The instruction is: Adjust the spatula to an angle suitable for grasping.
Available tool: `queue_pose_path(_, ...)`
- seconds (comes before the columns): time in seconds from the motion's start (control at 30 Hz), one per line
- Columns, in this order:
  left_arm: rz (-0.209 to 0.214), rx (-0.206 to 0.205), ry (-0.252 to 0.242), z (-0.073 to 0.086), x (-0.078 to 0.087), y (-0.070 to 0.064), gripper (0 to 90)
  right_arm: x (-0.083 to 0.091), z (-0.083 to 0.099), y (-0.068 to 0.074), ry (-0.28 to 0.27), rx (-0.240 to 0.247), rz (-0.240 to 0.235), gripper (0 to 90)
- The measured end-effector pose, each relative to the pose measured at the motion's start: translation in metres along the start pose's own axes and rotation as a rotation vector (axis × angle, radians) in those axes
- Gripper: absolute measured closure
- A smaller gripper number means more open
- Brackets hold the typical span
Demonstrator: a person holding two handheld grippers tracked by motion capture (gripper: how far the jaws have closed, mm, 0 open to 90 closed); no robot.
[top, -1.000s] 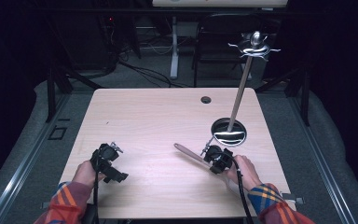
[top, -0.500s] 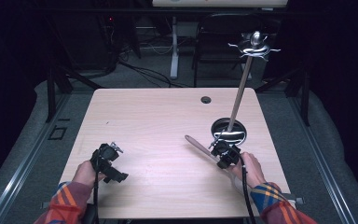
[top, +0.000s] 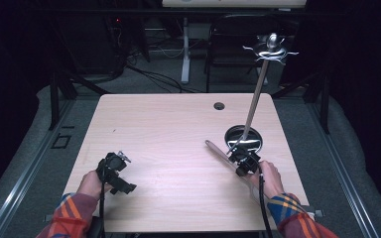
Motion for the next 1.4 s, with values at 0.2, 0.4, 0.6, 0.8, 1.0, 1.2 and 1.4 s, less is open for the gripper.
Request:
queue_pose_path(0.2, -0.001, -0.002, -0.002, 0.0, -0.001, 0.002, 0.0, -0.003, 0.0, -0.003, 0.026, -0.013, 0.016, 77.7)
queue_pose_path(0.4, -0.001, -0.001, -0.004, 0.001, 0.0, 0.001, 0.0, -0.003, 0.0, -0.004, 0.029, -0.025, 0.015, 75.6)
queue_pose_path(0.6, 0.0, -0.001, 0.003, 0.0, -0.001, 0.0, 0.0, 0.0, -0.003, -0.004, -0.001, -0.017, 0.003, 71.5)
queue_pose_path(0.8, -0.005, -0.005, 0.004, 0.001, 0.0, 0.0, 0.0, -0.002, -0.007, -0.004, -0.016, -0.014, -0.008, 70.5)
queue_pose_path(1.0, -0.002, -0.002, 0.007, 0.002, 0.0, 0.0, 0.0, -0.004, -0.011, -0.008, -0.016, -0.001, -0.01, 70.6)
queue_pose_path(1.2, -0.004, -0.006, 0.007, 0.002, -0.001, 0.0, 0.0, -0.006, -0.018, -0.008, -0.035, 0.0, -0.02, 70.3)
queue_pose_path(1.4, -0.006, 0.002, 0.005, 0.003, 0.0, 0.0, 0.0, -0.01, -0.022, -0.01, -0.016, 0.024, -0.021, 72.9)
Point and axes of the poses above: each handheld gripper's, and its own axes: x roughly backward along the jaws, z roughly out of its underside, y roughly to its left, the point moved 4 cm from there along -x, roughly forward along the jaws, and after that the axes turned 2 degrees about x, right-handed, at the moved point
